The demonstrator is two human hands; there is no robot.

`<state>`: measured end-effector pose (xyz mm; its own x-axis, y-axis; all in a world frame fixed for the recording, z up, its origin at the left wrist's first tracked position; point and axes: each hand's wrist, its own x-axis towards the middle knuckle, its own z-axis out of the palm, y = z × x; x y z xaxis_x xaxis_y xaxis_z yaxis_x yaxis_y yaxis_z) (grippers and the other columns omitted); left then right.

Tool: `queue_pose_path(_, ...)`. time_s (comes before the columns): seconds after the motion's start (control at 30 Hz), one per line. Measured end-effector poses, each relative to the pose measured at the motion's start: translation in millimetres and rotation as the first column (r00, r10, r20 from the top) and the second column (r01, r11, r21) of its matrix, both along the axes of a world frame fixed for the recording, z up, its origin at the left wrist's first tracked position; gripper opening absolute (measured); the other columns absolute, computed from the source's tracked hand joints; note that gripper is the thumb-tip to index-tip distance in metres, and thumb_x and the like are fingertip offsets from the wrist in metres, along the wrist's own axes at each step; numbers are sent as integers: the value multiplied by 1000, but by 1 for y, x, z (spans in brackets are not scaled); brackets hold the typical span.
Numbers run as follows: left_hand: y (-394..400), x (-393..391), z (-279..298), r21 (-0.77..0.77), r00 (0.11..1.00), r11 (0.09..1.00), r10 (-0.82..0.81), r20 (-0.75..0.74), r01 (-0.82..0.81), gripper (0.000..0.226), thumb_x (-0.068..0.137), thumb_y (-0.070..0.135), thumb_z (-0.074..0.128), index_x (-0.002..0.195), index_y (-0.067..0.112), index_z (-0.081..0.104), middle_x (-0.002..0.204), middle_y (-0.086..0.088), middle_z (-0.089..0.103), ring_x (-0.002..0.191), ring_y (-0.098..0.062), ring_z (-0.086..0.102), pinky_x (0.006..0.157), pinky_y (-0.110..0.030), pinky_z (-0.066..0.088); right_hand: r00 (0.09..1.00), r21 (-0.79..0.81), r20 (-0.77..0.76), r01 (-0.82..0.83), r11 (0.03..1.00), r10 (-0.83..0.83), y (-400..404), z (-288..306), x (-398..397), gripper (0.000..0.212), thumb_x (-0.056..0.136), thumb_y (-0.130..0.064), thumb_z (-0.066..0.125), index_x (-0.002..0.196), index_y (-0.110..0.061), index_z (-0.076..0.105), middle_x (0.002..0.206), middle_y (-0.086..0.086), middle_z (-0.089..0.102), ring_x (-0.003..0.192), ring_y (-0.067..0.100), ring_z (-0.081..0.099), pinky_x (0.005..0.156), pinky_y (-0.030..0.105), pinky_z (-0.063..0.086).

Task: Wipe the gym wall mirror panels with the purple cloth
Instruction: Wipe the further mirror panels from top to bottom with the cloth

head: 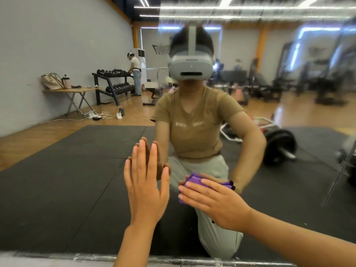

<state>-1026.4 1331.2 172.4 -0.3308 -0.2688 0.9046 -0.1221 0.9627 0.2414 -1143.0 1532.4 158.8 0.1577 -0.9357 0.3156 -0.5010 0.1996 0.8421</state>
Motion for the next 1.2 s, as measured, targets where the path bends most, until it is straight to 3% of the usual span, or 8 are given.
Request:
queue_pose_path(0.13, 0, 1, -1, 37, 1000, 999, 8, 2, -8, 64, 102, 38, 41, 159, 16, 23, 170, 1, 2, 156, -21, 6, 126, -40, 3, 999, 4, 14, -40, 999, 40, -2, 30, -1, 79, 90, -18, 34, 162, -12, 4, 169, 5, 0, 156, 22, 5, 127, 40, -5)
queue_pose_path(0.33, -1, 4, -3, 49, 1000, 999, 15, 7, -16, 64, 102, 36, 41, 160, 18, 21, 170, 0, 4, 156, -21, 7, 126, -38, 2, 978, -482, 78, -133, 866, 194, -43, 155, 7, 55, 105, -23, 48, 156, -10, 34, 163, 12, 30, 152, 29, 26, 125, 46, 19)
queue_pose_path(0.47, -3, 5, -2, 41, 1000, 999, 15, 5, -15, 63, 103, 36, 39, 160, 18, 20, 170, 2, 4, 156, -20, 8, 126, -36, 2, 972, -694, 58, -123, 710, 226, -70, 196, 16, 51, 104, -18, 49, 153, -6, 40, 159, 15, 37, 149, 33, 32, 124, 47, 18)
queue_pose_path(0.57, -4, 5, -1, 42, 1000, 999, 6, 4, -6, 61, 103, 33, 39, 160, 17, 21, 170, 1, 6, 156, -20, 9, 126, -38, 4, 970, -669, 51, -143, 730, 237, -74, 176, 18, 52, 103, -17, 49, 153, -7, 40, 159, 16, 37, 149, 34, 32, 124, 48, 19)
queue_pose_path(0.73, -16, 12, -2, -9, 997, 998, -54, 54, 55, 60, 105, 29, 36, 160, 17, 19, 170, 1, 4, 156, -19, 7, 126, -36, 2, 989, -259, 52, -117, 959, 135, -56, 86, 14, 62, 101, -22, 42, 160, -15, 26, 167, 9, 20, 155, 26, 14, 127, 44, 2)
queue_pose_path(0.93, -26, 21, -1, -71, 988, 997, -32, 149, 43, 61, 105, 31, 35, 162, 20, 16, 170, 2, 3, 156, -18, 7, 126, -38, 1, 995, -149, 33, -93, 984, 99, -46, 65, 12, 62, 100, -24, 38, 160, -15, 25, 167, 6, 17, 155, 22, 11, 127, 41, -3)
queue_pose_path(1.03, -24, 22, 0, -57, 988, 997, -35, 148, 44, 62, 104, 30, 38, 161, 18, 17, 170, 1, 3, 156, -19, 7, 126, -41, 3, 985, -289, 85, -120, 950, 151, -51, 112, 15, 64, 98, -22, 47, 159, -13, 28, 166, 8, 23, 154, 25, 18, 127, 45, 6)
queue_pose_path(1.2, -28, 24, -2, -70, 990, 997, -29, 135, 39, 64, 104, 25, 40, 162, 20, 12, 170, 3, 2, 156, -19, 7, 126, -38, 3, 968, -666, 72, -134, 734, 242, -67, 181, 20, 56, 99, -13, 51, 153, -5, 39, 160, 14, 37, 149, 31, 32, 124, 48, 20)
